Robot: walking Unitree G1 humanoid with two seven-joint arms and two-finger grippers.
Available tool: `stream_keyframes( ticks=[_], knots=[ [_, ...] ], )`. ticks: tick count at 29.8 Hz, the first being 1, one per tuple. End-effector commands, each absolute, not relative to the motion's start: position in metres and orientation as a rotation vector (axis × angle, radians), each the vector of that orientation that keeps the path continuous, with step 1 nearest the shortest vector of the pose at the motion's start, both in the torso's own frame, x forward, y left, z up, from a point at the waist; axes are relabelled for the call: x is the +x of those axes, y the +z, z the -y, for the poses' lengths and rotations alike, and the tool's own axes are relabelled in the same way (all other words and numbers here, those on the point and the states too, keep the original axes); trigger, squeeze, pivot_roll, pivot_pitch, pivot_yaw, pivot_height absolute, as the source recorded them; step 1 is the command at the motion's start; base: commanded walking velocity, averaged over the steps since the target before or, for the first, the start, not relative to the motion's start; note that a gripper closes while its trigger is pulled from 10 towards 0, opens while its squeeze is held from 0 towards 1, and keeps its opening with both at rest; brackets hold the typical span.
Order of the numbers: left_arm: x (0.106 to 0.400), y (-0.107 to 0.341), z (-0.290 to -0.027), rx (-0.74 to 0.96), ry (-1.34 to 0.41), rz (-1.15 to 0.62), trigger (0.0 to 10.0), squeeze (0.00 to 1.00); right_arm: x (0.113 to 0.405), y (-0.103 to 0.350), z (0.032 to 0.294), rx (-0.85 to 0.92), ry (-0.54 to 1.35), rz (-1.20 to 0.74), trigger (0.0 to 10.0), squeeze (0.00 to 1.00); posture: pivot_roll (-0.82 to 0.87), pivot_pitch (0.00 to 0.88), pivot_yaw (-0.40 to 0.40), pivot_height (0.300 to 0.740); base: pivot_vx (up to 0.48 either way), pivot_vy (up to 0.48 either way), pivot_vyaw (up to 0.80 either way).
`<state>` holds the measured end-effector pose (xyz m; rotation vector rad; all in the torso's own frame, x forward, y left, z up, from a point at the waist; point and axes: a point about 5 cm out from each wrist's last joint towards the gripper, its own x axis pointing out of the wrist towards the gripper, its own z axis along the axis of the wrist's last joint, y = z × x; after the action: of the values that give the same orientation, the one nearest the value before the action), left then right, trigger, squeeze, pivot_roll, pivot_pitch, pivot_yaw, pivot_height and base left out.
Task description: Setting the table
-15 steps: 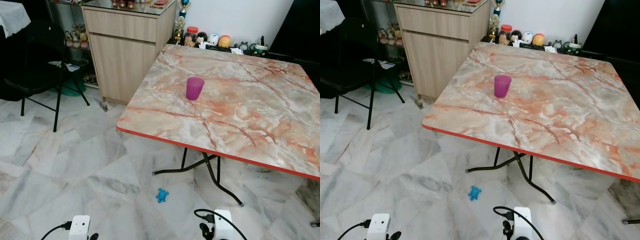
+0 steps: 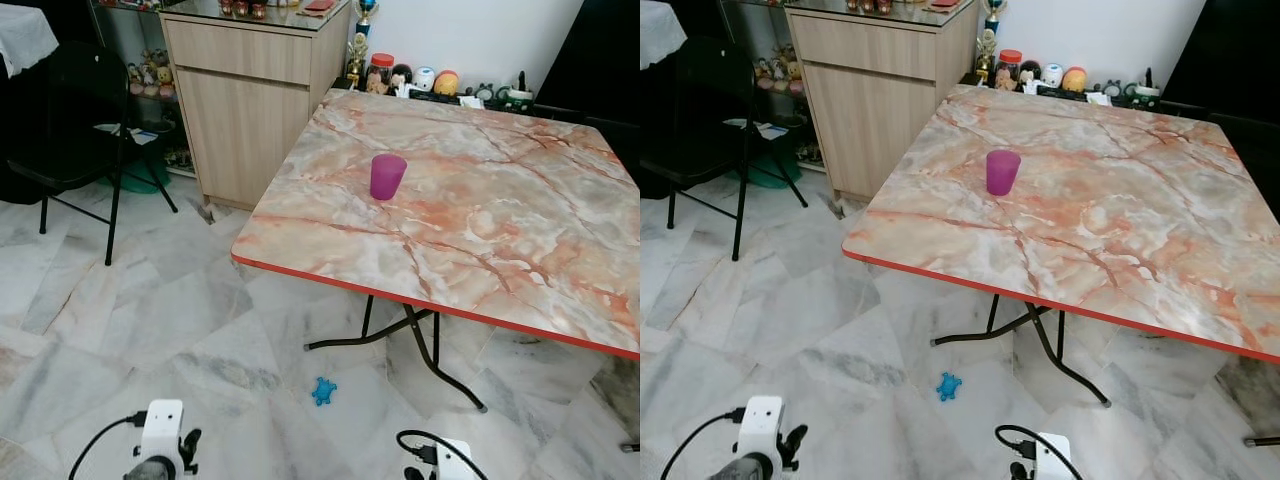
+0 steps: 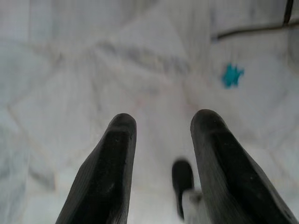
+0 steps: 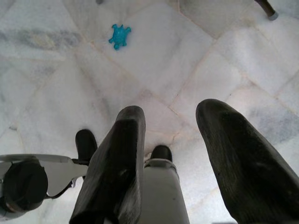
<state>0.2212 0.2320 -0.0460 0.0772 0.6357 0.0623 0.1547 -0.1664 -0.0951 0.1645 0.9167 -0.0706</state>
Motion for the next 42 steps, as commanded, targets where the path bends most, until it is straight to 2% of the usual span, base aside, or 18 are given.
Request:
stream_keyframes(
  ticks=[1, 2, 5, 10, 12, 14, 15, 18, 19, 21, 22, 23, 28, 38, 42],
  knots=[
    [0.234, -0.033, -0.236, 0.094, 0.07, -0.55, 10.0, 0.0, 0.15, -0.097, 0.171, 0.169, -0.099, -0.928, 10.0, 0.0, 0.14, 0.011, -0.057, 0.74, 0.0, 0.0, 0.0],
    [0.236, -0.031, -0.237, 0.1, 0.071, -0.536, 10.0, 0.0, 0.15, -0.097, 0.171, 0.17, -0.1, -0.928, 10.0, 0.0, 0.14, 0.011, -0.057, 0.74, 0.0, 0.0, 0.0],
    [0.249, -0.006, -0.263, 0.162, 0.198, -0.39, 10.0, 0.0, 0.15, -0.097, 0.167, 0.186, -0.109, -0.93, 10.0, 0.0, 0.15, 0.013, -0.042, 0.74, 0.0, 0.0, 0.0],
    [0.259, 0.013, -0.275, 0.192, 0.252, -0.284, 10.0, 0.0, 0.15, -0.097, 0.164, 0.191, -0.106, -0.93, 10.0, 0.0, 0.17, 0.019, -0.039, 0.74, 0.0, 0.0, 0.0],
    [0.266, 0.027, -0.28, 0.209, 0.276, -0.213, 10.0, 0.0, 0.151, -0.097, 0.162, 0.192, -0.102, -0.93, 10.0, 0.0, 0.17, 0.02, -0.039, 0.74, 0.0, 0.0, 0.0],
    [0.283, 0.062, -0.284, 0.27, 0.311, -0.041, 10.0, 0.0, 0.153, -0.097, 0.16, 0.196, -0.101, -0.928, 10.0, 0.0, 0.16, 0.023, -0.035, 0.74, 0.0, 0.0, 0.0],
    [0.283, 0.062, -0.284, 0.27, 0.311, -0.041, 10.0, 0.0, 0.153, -0.097, 0.16, 0.196, -0.101, -0.928, 10.0, 0.0, 0.16, 0.023, -0.035, 0.74, 0.0, 0.0, 0.0],
    [0.31, 0.119, -0.267, 0.356, 0.275, 0.223, 10.0, 0.0, 0.154, -0.096, 0.162, 0.205, -0.118, -0.921, 10.0, 0.0, 0.16, 0.026, -0.043, 0.74, 0.0, 0.0, 0.0],
    [0.31, 0.119, -0.267, 0.356, 0.275, 0.223, 10.0, 0.0, 0.154, -0.096, 0.162, 0.205, -0.118, -0.921, 10.0, 0.0, 0.16, 0.026, -0.043, 0.74, 0.0, 0.0, 0.0],
    [0.328, 0.142, -0.24, 0.288, 0.159, 0.307, 10.0, 0.0, 0.153, -0.096, 0.164, 0.196, -0.118, -0.924, 10.0, 0.0, 0.16, 0.026, -0.049, 0.74, 0.0, 0.0, 0.0],
    [0.339, 0.149, -0.209, 0.199, -0.008, 0.309, 10.0, 0.0, 0.152, -0.097, 0.165, 0.176, -0.106, -0.934, 10.0, 0.0, 0.15, 0.02, -0.046, 0.74, 0.0, 0.0, 0.0],
    [0.342, 0.149, -0.196, 0.174, -0.081, 0.301, 10.0, 0.0, 0.152, -0.097, 0.166, 0.172, -0.105, -0.936, 10.0, 0.0, 0.15, 0.015, -0.039, 0.74, 0.0, 0.0, 0.0],
    [0.342, 0.151, -0.16, 0.072, -0.22, 0.289, 10.0, 0.0, 0.157, -0.095, 0.164, 0.202, -0.14, -0.908, 10.0, 0.0, 0.17, 0.006, 0.003, 0.74, 0.0, 0.0, 0.0],
    [0.34, 0.153, -0.166, 0.039, -0.228, 0.261, 10.0, 0.0, 0.162, -0.094, 0.149, 0.227, -0.115, -0.898, 10.0, 0.0, 0.16, 0.008, 0.004, 0.74, 0.0, 0.0, 0.0],
    [0.338, 0.154, -0.163, 0.01, -0.21, 0.262, 10.0, 0.0, 0.159, -0.094, 0.156, 0.211, -0.133, -0.896, 10.0, 0.0, 0.15, 0.015, -0.014, 0.74, 0.0, 0.0, 0.0]
  ],
)
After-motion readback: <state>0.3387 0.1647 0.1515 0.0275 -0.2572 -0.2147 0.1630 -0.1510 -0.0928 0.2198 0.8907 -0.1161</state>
